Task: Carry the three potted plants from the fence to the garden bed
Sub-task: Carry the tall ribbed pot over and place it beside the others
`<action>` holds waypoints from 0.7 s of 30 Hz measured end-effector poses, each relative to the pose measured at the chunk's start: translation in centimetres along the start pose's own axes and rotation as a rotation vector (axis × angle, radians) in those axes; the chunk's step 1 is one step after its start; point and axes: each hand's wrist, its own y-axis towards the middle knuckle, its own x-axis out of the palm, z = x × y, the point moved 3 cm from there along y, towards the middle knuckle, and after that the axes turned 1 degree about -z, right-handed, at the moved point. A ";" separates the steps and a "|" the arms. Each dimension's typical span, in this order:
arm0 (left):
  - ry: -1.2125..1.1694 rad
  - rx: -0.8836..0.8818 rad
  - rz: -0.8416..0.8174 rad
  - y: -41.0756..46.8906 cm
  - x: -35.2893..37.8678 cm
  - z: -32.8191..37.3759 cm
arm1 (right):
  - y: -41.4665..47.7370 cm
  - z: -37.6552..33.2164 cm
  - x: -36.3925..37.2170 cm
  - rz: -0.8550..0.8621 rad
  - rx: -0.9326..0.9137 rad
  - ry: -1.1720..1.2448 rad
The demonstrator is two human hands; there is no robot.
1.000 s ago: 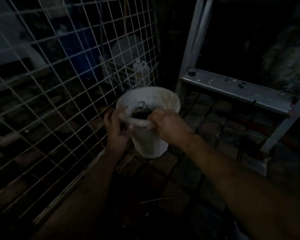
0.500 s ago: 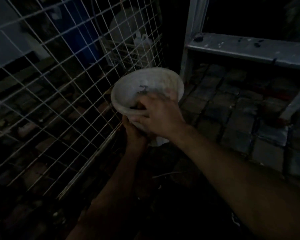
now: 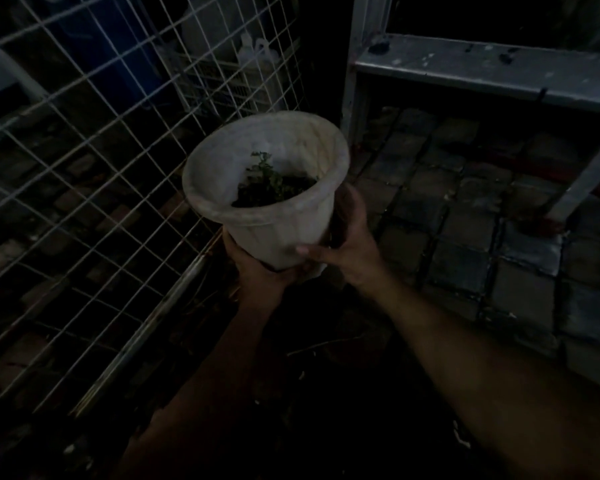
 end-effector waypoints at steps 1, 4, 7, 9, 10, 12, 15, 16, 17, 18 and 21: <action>0.003 -0.019 -0.044 0.1 0.1 -0.6 | 0.2 0.5 0.0 -0.024 0.014 0.013; -0.044 -0.123 -0.089 0.4 -0.4 -1.9 | 0.2 2.2 0.1 -0.030 0.079 0.010; -0.096 -0.100 -0.076 0.6 -1.3 -2.3 | 0.6 3.6 -0.3 -0.068 0.132 0.005; -0.111 -0.091 -0.063 0.6 -1.8 -2.7 | 0.9 4.0 -0.4 -0.067 0.168 0.017; -0.115 -0.081 -0.061 0.8 -1.8 -2.8 | 1.1 4.1 -0.6 -0.050 0.186 0.038; -0.100 -0.063 -0.057 1.1 -1.9 -2.8 | 1.4 4.3 -0.9 -0.005 0.197 0.079; -0.087 0.009 -0.082 1.9 -2.1 -2.1 | 1.3 4.4 -1.0 0.045 0.208 0.125; -0.090 0.022 -0.097 2.0 -2.0 -1.7 | 0.9 4.4 -1.0 0.063 0.209 0.125; -0.088 0.035 -0.115 2.0 -2.0 -1.2 | 0.5 4.3 -1.0 0.077 0.208 0.122; -0.100 0.045 -0.128 1.9 -2.0 -0.8 | -0.1 4.3 -1.1 0.091 0.206 0.123; -0.134 0.083 -0.144 2.2 -2.2 0.7 | -1.1 3.3 -1.0 0.136 0.160 0.160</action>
